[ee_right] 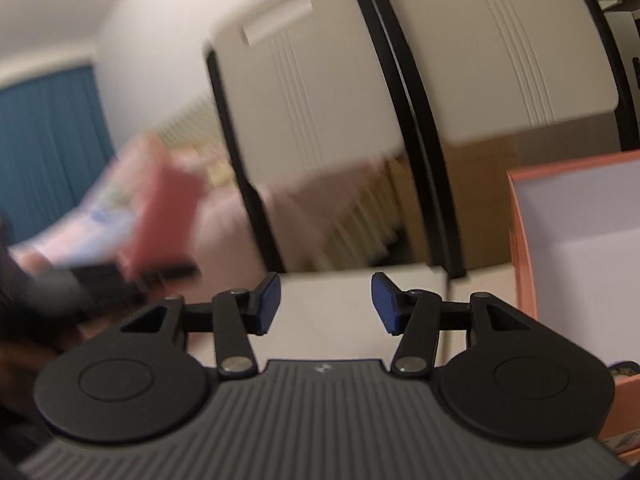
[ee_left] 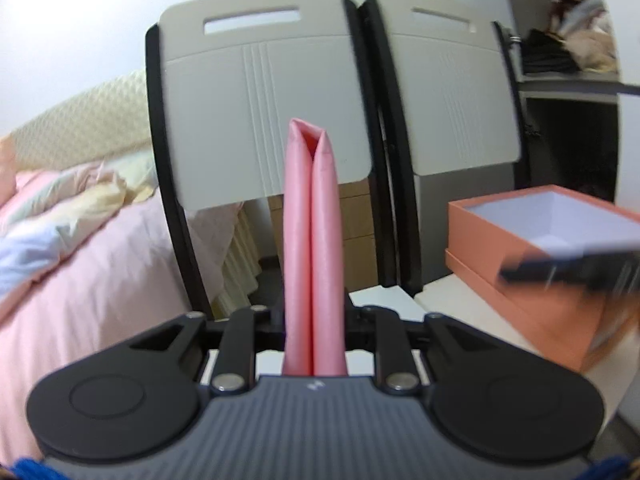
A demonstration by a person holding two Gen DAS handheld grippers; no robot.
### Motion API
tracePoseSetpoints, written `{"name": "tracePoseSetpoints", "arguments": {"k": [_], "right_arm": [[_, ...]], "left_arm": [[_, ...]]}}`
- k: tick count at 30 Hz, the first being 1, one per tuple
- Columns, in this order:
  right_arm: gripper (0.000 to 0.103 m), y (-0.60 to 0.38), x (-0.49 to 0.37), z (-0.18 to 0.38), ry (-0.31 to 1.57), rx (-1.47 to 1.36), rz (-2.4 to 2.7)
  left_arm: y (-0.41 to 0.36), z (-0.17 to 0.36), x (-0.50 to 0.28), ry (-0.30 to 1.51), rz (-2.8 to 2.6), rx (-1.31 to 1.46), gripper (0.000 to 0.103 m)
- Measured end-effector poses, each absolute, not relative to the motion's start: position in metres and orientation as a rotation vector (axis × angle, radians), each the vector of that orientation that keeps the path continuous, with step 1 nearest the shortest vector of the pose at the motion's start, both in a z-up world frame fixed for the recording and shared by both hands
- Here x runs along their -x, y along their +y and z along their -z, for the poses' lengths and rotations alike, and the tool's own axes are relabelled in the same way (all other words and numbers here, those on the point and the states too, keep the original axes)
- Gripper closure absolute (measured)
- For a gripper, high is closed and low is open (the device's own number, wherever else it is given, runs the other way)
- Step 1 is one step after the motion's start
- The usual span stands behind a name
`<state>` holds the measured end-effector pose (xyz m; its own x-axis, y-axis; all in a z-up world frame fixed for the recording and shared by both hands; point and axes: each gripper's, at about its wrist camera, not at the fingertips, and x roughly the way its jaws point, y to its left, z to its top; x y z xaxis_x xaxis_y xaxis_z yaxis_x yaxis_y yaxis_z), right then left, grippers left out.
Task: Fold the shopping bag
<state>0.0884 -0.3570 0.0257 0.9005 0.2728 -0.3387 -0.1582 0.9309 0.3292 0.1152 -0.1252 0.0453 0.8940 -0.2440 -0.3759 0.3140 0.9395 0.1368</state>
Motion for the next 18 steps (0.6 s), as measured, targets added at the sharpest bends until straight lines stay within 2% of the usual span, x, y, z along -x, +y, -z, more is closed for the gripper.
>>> {"name": "tracePoseSetpoints", "arguments": {"k": [4, 8, 10, 11, 18], "right_arm": [[0.045, -0.344, -0.146, -0.004, 0.575, -0.317, -0.158], [0.045, -0.324, -0.208, 0.027, 0.700, -0.295, -0.172], [0.024, -0.309, -0.233, 0.041, 0.735, -0.247, -0.140], [0.019, -0.302, -0.243, 0.047, 0.747, -0.225, -0.118], [0.017, -0.279, -0.285, 0.062, 0.757, -0.120, -0.043]], "left_arm": [[-0.127, -0.058, -0.121, 0.394, 0.219, -0.070, 0.080], [-0.105, -0.059, -0.090, 0.351, 0.159, -0.045, 0.080], [-0.093, -0.057, -0.077, 0.337, 0.132, -0.064, 0.079], [-0.086, -0.055, -0.074, 0.346, 0.128, -0.064, 0.079], [-0.050, -0.044, -0.078, 0.424, 0.126, -0.030, 0.079]]}}
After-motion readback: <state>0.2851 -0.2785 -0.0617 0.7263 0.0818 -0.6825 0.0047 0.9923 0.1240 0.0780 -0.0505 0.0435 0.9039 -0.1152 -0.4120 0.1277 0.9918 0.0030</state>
